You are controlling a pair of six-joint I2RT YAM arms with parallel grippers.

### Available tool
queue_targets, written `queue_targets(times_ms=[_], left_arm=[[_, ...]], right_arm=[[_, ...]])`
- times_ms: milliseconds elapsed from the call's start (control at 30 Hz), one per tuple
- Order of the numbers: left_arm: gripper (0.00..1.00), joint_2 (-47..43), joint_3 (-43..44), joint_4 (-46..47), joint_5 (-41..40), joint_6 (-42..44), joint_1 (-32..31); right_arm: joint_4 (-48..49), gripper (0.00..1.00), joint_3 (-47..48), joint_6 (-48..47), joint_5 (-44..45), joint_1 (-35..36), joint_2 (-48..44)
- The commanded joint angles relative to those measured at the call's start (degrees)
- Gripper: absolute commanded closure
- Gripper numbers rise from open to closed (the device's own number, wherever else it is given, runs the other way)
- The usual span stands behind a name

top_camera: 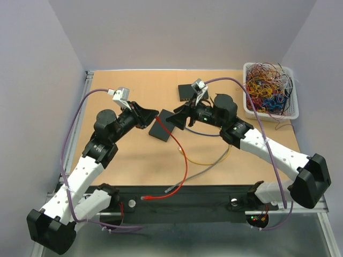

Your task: Insert the plug into the switch port

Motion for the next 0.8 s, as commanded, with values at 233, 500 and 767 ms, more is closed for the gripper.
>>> queue_targets(times_ms=[233,500,767], left_arm=[[1.00,1.71,4.58,-3.99,-6.51,-4.14,-1.06],[1.00,2.33,4.14,-3.38,-7.30,-4.49,-1.59],[1.00,2.51,3.53,-2.41,-7.04,-4.58,-1.77]], right_arm=[[-9.22,0.36,5.99,-9.42,12.81,2.69,1.29],[-9.22,0.36,8.19,-9.77,10.88,4.36,3.65],[-9.13,0.41,10.03,-9.77,10.96,7.08,7.52]])
